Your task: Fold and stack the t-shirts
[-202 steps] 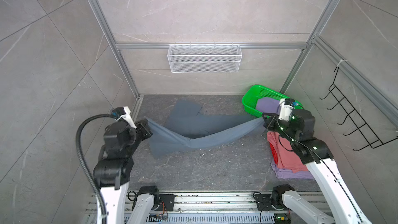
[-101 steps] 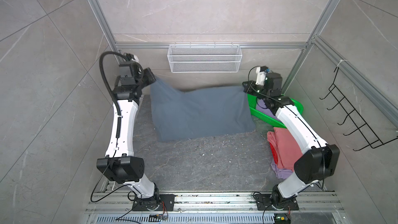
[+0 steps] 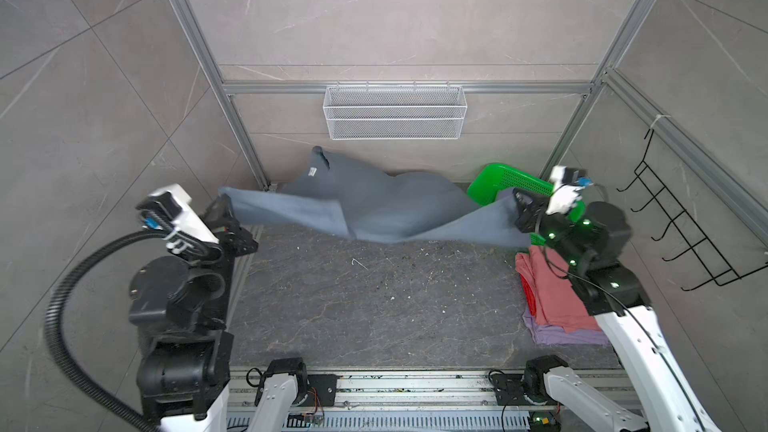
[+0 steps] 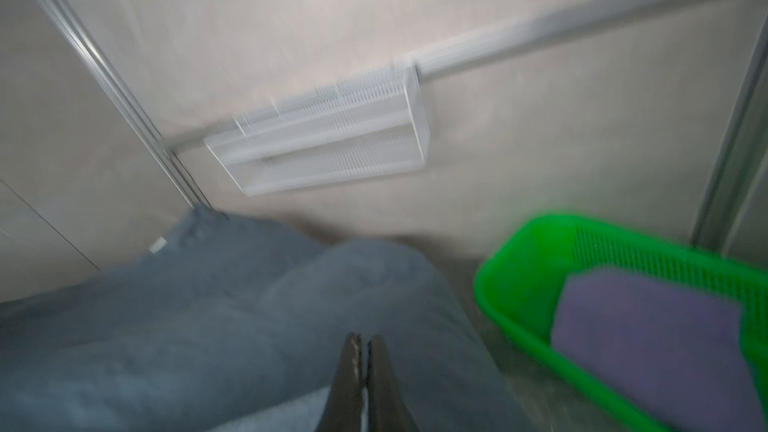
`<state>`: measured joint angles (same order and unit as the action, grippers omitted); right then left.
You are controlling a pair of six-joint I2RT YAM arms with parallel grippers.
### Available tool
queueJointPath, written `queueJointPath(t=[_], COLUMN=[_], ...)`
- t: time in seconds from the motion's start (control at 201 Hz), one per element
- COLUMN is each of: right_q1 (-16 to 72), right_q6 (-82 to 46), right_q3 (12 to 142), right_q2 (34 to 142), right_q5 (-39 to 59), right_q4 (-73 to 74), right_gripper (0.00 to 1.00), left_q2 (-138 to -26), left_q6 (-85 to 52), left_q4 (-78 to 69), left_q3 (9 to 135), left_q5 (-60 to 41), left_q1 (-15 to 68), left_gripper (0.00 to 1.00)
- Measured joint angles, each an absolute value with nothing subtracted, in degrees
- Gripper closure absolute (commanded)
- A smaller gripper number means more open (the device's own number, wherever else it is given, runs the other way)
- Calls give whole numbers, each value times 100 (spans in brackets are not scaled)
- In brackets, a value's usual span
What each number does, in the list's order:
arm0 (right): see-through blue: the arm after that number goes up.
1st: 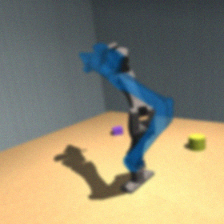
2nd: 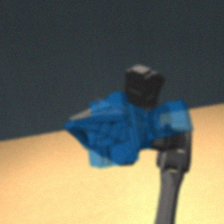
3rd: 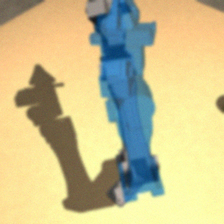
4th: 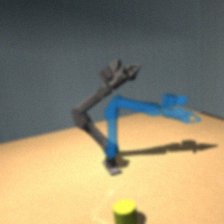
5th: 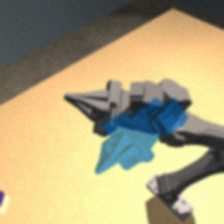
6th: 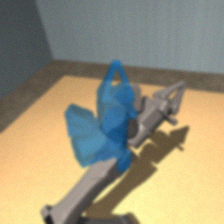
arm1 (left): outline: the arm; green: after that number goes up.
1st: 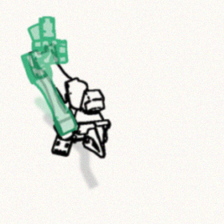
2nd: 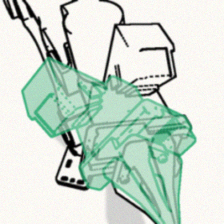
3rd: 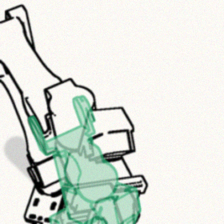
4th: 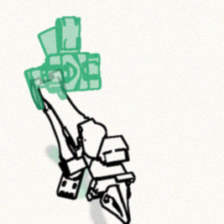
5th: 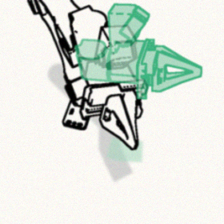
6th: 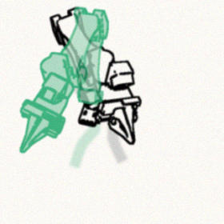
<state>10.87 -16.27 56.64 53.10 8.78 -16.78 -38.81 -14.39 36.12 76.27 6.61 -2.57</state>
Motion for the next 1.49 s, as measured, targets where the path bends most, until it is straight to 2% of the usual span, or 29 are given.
queueJointPath(t=[0.144, 0.294, 0.766, 1.493], right_q1=[1087, 1085, 1085, 1087], right_q6=[-1761, -1870, -2550, -2731], right_q3=[4178, 3804, 2943, 3227], right_q2=[5059, 4493, 3970, 4257], right_q5=[943, 978, 1463, 856], right_q4=[-2506, -2816, -2847, -3778], right_gripper=[100, 100, 100, 100], left_q2=[-3638, -3242, -3107, -3642], left_q6=[-2104, -2735, -3356, -3374], left_q4=[4851, 5975, 6619, 6335], left_q3=[6060, 5433, 5186, 5290], left_q5=[565, 410, 69, 12], left_q1=[-257, -257, -257, -257], left_gripper=[100, 100, 100, 100])
